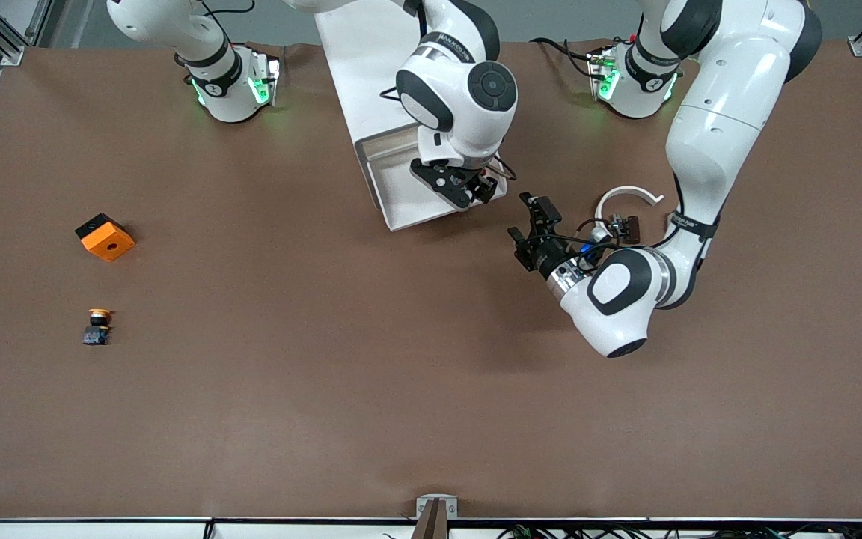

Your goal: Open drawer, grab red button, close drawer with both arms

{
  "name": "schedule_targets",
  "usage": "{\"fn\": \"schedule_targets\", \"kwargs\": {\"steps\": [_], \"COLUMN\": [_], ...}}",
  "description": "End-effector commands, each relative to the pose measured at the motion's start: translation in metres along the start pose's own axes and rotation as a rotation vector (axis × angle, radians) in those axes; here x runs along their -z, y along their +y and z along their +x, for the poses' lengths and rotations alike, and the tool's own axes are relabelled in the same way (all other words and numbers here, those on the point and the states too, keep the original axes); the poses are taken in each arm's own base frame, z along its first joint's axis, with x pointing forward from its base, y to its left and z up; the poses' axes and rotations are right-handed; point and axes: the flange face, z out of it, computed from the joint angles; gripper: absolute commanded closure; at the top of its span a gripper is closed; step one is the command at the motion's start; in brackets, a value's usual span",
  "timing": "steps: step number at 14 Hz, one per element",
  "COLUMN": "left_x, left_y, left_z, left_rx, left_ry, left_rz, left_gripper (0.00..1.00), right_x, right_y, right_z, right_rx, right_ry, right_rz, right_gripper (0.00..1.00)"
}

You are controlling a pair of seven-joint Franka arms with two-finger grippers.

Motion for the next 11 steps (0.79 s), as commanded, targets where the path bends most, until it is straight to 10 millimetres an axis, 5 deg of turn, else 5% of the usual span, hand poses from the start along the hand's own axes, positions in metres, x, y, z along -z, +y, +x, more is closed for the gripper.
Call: {"fn": "schedule_targets", "kwargs": {"steps": [1,8,11], "left_x": [0.012,0.024,0.044], "left_y": [-0.009,-0.014,-0.014], "left_z": [0.001,-0.002,-0.005], "left_rx": [-0.117,-0.450,-0.586], "left_ry": [0.039,0.216,0.308], "left_rz": [-0.032,-0.100,-0.217], "left_gripper": [0.00,0.00,0.00], "right_x": [-0.002,-0.008,-0.012], "right_y": [0.000,-0.004,-0.005], "right_z": [-0.006,-0.011,-0.014], "right_rx": [-0.029,-0.036,-0.029], "right_ry": [-0.007,-0.025,-0.024], "right_rz": [0.000,0.012,0.011], "right_gripper": [0.00,0.00,0.00]}}
